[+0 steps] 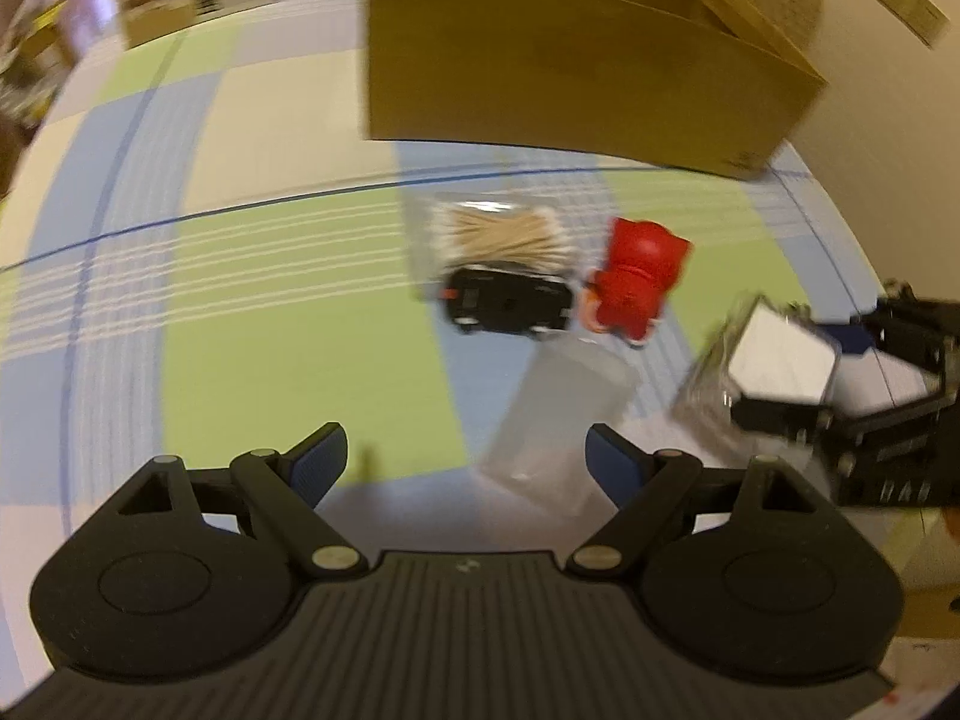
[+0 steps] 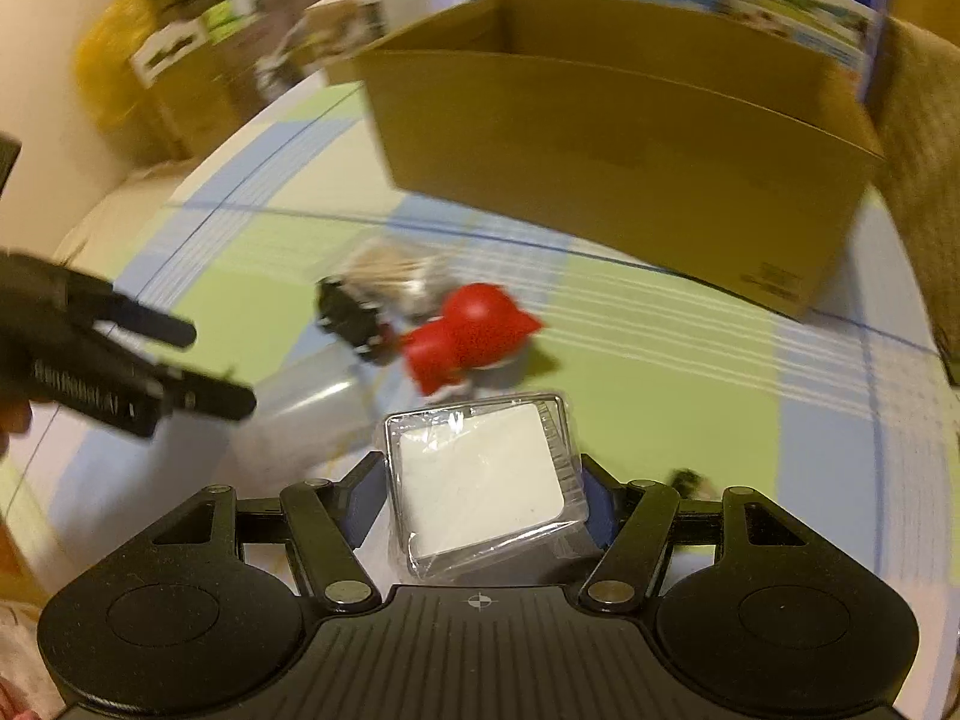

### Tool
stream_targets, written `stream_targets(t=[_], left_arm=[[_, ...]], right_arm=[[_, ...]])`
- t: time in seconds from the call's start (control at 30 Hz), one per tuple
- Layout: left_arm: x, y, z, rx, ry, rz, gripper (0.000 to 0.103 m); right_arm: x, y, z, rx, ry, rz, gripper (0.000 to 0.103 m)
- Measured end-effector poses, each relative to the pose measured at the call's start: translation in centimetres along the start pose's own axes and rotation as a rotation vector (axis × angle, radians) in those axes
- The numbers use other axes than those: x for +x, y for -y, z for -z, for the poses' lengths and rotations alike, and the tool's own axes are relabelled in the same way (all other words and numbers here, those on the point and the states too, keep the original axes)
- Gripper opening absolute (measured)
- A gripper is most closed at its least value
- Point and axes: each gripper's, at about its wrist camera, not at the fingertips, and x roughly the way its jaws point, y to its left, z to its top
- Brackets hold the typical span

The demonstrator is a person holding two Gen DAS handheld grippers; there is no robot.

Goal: Organize objects
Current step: 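Grasp and lift the clear case with the right tool while the left tool approaches the clear cup, then close the left tool on the clear plastic cup and lift it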

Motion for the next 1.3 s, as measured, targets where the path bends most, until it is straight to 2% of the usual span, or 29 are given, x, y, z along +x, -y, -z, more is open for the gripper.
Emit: stream_targets(t=[0.17, 0.2, 0.37, 0.57, 0.67, 1.3], left_arm=[[1.8, 2.3, -0.3, 0.091, -0.025, 0.038, 0.081], [2.2, 2.8, -0.4, 0.106, -0.026, 0.043, 0.078], [3.4, 4.1, -0.8, 0.163, -0.039, 0.037, 0.073], [4.3, 4.6, -0.8, 0.192, -0.055, 0.028, 0.063], [4.5, 4.9, -0.8, 0.205, -0.06, 0.021, 0.053], [2.0, 3.6, -1.2, 0.147, -0.001, -0.004, 0.051]], right_arm=[[-1.5, 2.0, 0.8, 0.087, 0.016, 0.033, 0.063], [-1.7, 2.2, 1.0, 0.1, 0.016, 0.038, 0.063], [-2.5, 3.4, 1.8, 0.149, 0.023, 0.062, 0.063], [-3.1, 4.4, 2.3, 0.18, 0.029, 0.078, 0.063], [-3.2, 4.6, 2.4, 0.185, 0.031, 0.08, 0.063], [-3.7, 4.1, 0.7, 0.151, 0.07, 0.058, 0.063]])
